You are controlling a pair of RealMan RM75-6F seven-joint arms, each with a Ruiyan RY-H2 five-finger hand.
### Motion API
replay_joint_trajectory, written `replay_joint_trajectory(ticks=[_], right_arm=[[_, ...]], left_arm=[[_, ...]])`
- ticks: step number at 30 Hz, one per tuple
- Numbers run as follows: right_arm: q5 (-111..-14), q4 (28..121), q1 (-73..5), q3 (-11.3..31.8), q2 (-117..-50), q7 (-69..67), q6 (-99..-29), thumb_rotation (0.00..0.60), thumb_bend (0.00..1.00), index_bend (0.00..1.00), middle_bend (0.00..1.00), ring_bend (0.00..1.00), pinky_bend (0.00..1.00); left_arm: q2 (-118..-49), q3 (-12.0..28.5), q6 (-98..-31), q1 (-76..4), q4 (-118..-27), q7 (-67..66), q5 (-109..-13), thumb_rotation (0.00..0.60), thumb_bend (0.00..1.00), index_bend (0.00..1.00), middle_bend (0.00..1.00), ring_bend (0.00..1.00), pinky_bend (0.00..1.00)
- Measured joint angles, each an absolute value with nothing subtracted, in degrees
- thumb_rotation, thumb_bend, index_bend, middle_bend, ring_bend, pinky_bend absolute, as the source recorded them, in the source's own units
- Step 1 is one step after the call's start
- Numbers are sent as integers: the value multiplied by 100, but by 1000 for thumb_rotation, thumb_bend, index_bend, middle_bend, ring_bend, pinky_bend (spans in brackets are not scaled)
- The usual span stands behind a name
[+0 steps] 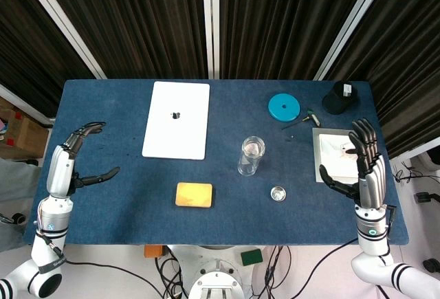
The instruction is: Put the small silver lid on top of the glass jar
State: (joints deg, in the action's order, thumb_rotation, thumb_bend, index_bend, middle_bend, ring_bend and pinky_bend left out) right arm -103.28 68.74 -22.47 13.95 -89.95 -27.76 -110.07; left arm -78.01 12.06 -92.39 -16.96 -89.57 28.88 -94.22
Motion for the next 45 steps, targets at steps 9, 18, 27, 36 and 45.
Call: replay_joint_trajectory(ticks=[9, 18, 27, 36, 45], right_arm=[[-10259, 6651, -2216, 1206, -9013, -2905, -11021, 600, 336, 0, 0, 0, 0], [-10230, 6675, -2080, 898, -8766, -2686, -10778, 600, 337, 0, 0, 0, 0], [-10006, 7590, -1862, 304, -7852, -1444, -9538, 600, 356, 74, 10, 0, 0], [-9522, 8488, -1924, -209, -7109, -141, -7651, 600, 367, 152, 0, 0, 0], [-9367, 8335, -2293, -293, -7614, 282, -6777, 600, 348, 281, 0, 0, 0]], left_arm=[[-7748, 969, -9244, -1696, -8994, 3160, -9506, 600, 32, 193, 283, 273, 287], [-7653, 766, -9179, -1580, -9060, 2167, -9495, 600, 32, 193, 282, 274, 288], [-7490, 539, -9099, -1207, -9252, 953, -9027, 600, 32, 210, 282, 274, 255], [-7480, 419, -9018, -945, -9122, 1058, -8729, 600, 32, 216, 282, 273, 255], [-7521, 449, -8957, -912, -9013, 1142, -8681, 600, 32, 216, 282, 274, 255]])
